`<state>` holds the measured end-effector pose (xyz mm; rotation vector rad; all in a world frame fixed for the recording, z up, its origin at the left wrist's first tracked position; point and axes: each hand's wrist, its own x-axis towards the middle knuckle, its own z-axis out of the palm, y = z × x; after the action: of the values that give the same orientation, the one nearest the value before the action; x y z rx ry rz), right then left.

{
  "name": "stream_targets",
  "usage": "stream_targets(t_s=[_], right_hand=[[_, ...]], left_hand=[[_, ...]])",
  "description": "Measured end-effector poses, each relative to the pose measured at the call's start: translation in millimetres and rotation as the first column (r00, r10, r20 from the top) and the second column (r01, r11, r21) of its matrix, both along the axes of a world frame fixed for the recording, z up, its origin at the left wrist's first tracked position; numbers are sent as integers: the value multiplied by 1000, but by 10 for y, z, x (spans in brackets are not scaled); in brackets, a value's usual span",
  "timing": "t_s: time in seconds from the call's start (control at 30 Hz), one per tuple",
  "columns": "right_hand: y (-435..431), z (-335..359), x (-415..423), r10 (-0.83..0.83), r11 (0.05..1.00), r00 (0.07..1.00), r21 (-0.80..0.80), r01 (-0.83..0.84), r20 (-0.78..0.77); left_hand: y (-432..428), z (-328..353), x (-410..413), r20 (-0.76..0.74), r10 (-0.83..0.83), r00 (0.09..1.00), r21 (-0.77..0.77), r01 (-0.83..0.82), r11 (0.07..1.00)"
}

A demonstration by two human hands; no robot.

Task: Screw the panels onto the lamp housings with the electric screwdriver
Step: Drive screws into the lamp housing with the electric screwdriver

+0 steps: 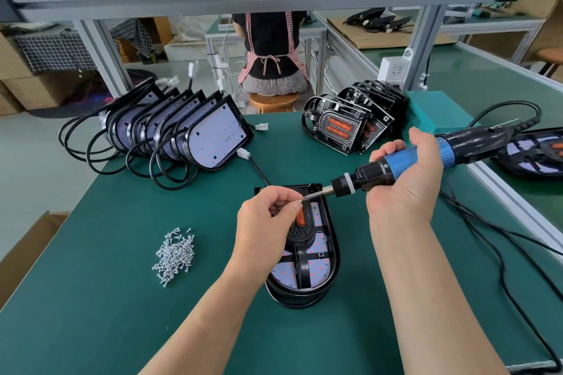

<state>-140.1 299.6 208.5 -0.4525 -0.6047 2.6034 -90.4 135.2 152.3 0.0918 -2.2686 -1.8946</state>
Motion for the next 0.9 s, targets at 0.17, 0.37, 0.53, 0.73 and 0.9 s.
stream_targets(t_s=[0.17,0.37,0.53,0.73,0.9], right_hand=[[-19,-7,8,4,1000,1000,29,-4,-8],[2,-9,3,-4,999,1000,36,5,-7],[-26,-24,15,2,999,1000,52,-3,4],[4,-13,18,-19,998,1000,59,19,3],[-14,9,10,-17,999,1000,51,17,-10]], left_hand=[[0,10,-12,3,-5,1000,10,5,1000],[-3,2,-10,11,-11,1000,7,11,1000],[21,11,-13,2,-16,1000,-2,16,1000],[21,14,-13,8,-22,1000,-5,22,1000],[36,-4,-19,33,-12,999,-4,12,1000]])
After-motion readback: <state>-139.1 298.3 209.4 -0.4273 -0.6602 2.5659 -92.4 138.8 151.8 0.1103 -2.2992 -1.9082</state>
